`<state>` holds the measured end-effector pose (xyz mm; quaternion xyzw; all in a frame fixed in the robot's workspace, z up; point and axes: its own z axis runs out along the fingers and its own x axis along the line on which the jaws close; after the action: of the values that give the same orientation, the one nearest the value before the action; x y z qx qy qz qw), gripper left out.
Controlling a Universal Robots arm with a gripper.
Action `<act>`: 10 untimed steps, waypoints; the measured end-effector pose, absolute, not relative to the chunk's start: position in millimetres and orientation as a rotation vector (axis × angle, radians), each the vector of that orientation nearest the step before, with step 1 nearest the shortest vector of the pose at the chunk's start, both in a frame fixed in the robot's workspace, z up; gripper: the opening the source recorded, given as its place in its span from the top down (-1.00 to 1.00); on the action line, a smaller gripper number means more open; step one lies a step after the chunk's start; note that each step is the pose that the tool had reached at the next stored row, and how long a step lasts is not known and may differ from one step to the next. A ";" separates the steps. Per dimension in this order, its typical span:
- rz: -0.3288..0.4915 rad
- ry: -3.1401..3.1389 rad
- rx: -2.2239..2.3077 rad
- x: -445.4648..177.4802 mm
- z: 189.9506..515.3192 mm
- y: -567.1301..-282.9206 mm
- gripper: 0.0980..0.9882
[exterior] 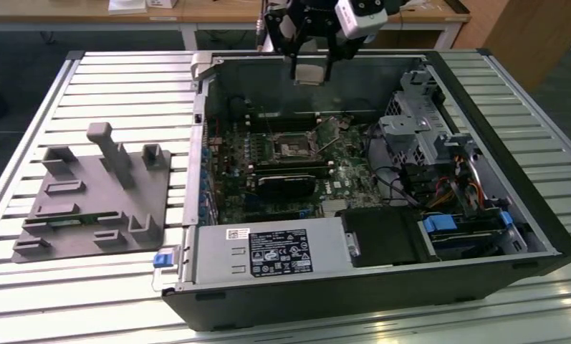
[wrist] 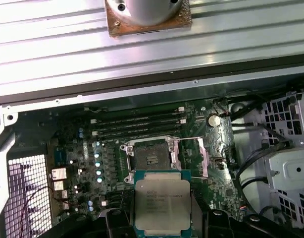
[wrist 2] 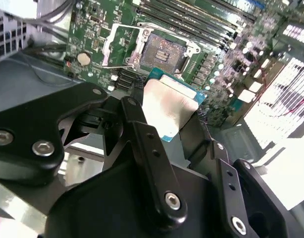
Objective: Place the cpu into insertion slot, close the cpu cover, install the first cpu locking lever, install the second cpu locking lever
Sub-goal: 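Place the cpu into insertion slot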
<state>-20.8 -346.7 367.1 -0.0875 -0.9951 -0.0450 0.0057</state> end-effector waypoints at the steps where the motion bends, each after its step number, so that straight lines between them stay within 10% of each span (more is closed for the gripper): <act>1: -0.141 -3.113 -0.301 -20.8 367.0 -346.7 0.01; 10: -0.139 -3.090 -0.528 -20.8 365.2 -346.7 0.01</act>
<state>-20.8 -346.7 365.2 -0.1682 -0.9848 -0.0444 0.0019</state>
